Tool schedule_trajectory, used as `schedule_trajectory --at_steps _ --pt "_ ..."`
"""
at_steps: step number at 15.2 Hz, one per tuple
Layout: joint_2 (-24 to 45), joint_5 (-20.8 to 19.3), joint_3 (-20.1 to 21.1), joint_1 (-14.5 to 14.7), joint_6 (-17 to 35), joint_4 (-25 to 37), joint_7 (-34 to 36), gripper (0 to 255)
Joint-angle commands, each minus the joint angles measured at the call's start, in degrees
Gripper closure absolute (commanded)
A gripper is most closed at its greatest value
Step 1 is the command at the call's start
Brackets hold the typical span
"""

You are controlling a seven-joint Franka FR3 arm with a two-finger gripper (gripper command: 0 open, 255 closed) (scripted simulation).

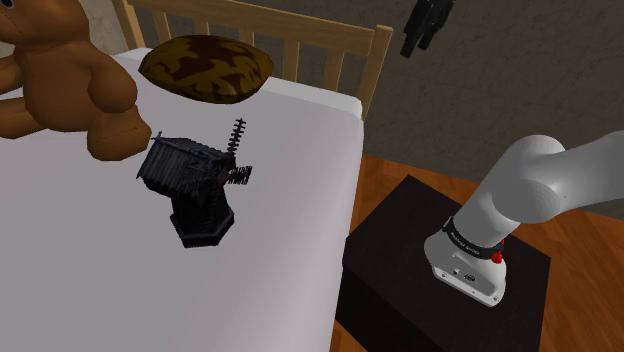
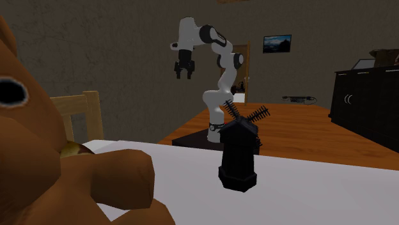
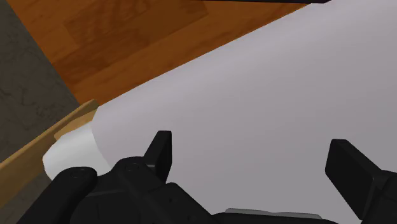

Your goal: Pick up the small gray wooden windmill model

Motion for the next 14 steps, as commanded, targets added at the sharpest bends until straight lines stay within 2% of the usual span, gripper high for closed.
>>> schedule_trajectory --at_steps 1,14 --pt "0.0 0.0 0.0 0.0 0.0 0.0 0.0 0" --pt "11.4 12.3 7.2 7.6 14.0 -0.2 5.3 0"
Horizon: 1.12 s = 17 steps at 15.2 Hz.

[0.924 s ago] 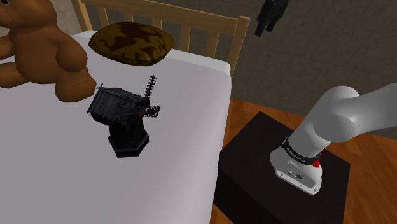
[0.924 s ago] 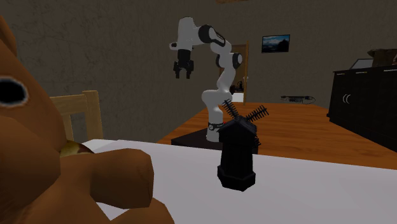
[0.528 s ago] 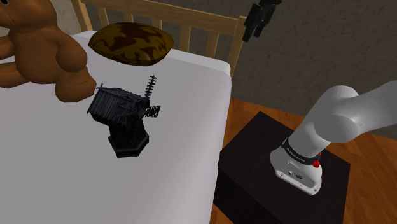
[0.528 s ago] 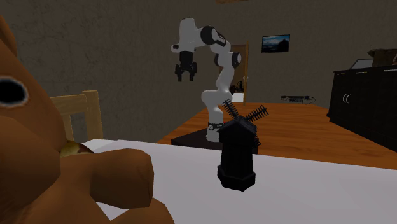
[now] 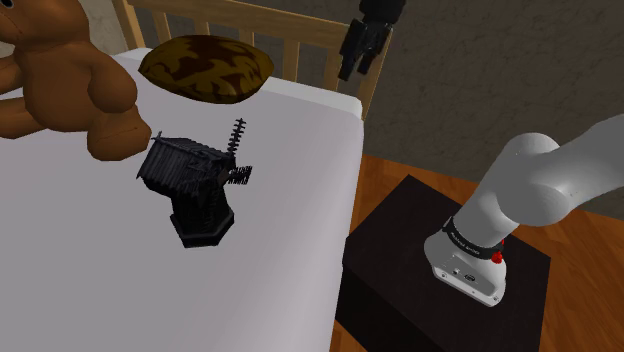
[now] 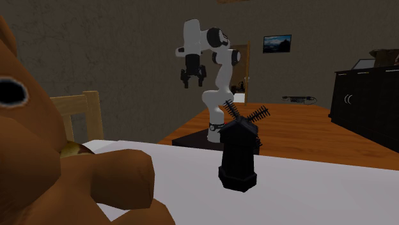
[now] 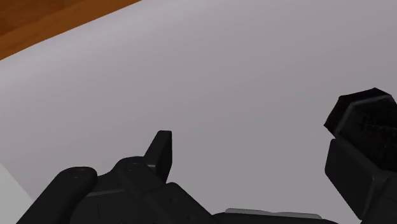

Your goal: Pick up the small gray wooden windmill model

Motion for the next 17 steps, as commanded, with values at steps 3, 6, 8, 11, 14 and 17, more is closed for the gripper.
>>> schedule_trajectory --at_steps 3,6,8,11,14,17 --pt "4.4 3.3 2.2 2.2 4.0 1.7 1.1 0" --pt "8.0 5.5 3.9 3.8 7.0 3.4 1.8 0" --pt "10.5 6.9 5.0 4.8 8.9 4.8 2.3 0" --pt "14.4 8.6 6.7 6.2 11.6 7.3 2.9 0" --pt "18.4 10.1 8.4 7.6 14.0 10.2 3.6 0" --pt "22.6 11.1 10.1 8.9 16.3 13.6 4.2 0"
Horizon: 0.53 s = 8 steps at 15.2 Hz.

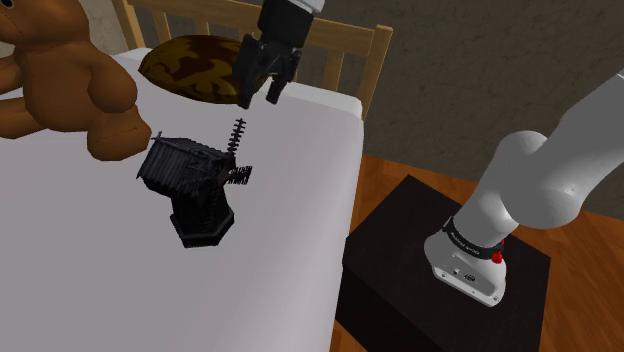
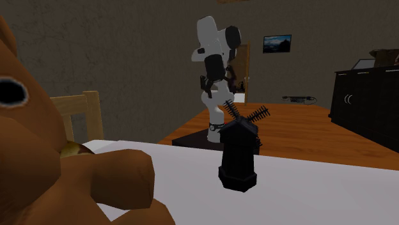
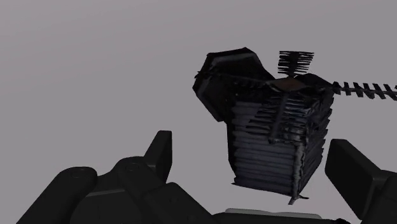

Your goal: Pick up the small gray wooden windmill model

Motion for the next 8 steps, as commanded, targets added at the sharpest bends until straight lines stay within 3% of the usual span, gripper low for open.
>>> schedule_trajectory --at_steps 1,8 --pt "3.2 0.5 1.2 0.9 1.2 3.0 0.7 0" --pt "5.0 1.4 1.9 1.5 6.2 0.3 -0.4 0"
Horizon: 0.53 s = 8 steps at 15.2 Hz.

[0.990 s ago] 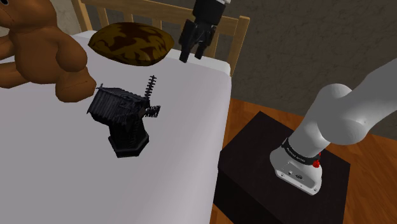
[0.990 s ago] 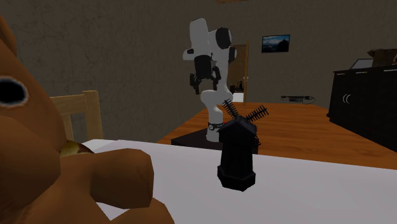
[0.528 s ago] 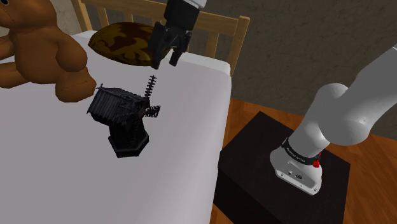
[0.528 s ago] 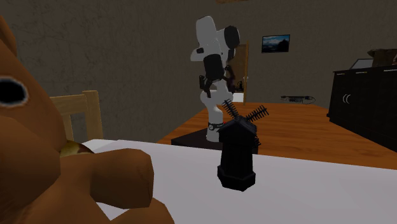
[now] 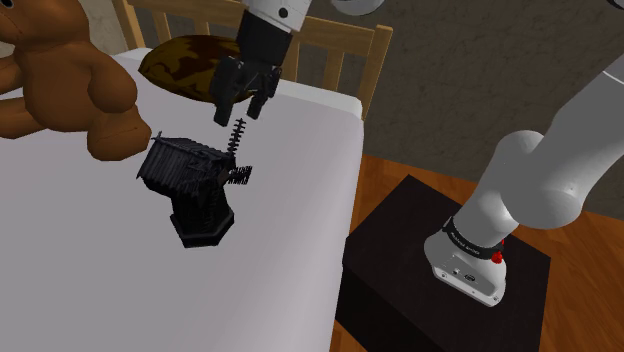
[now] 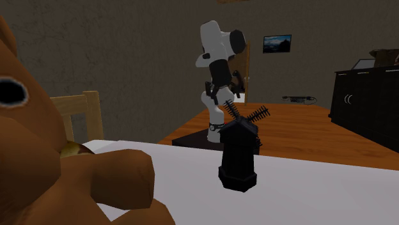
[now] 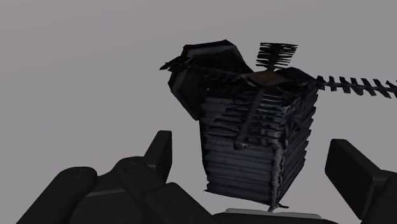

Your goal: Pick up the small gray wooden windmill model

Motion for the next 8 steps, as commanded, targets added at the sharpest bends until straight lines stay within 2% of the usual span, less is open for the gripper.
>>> schedule_trajectory --at_steps 1,3,4,8 --pt "0.3 0.3 0.1 0.1 1.7 -1.5 -0.5 0" --pt "0.4 0.4 0.1 0.1 2.2 -1.8 -0.7 0" --pt "0.4 0.4 0.2 0.2 2.2 -1.9 -0.6 255" --pt "0.4 0.4 0.1 0.1 2.1 -1.8 -0.6 255"
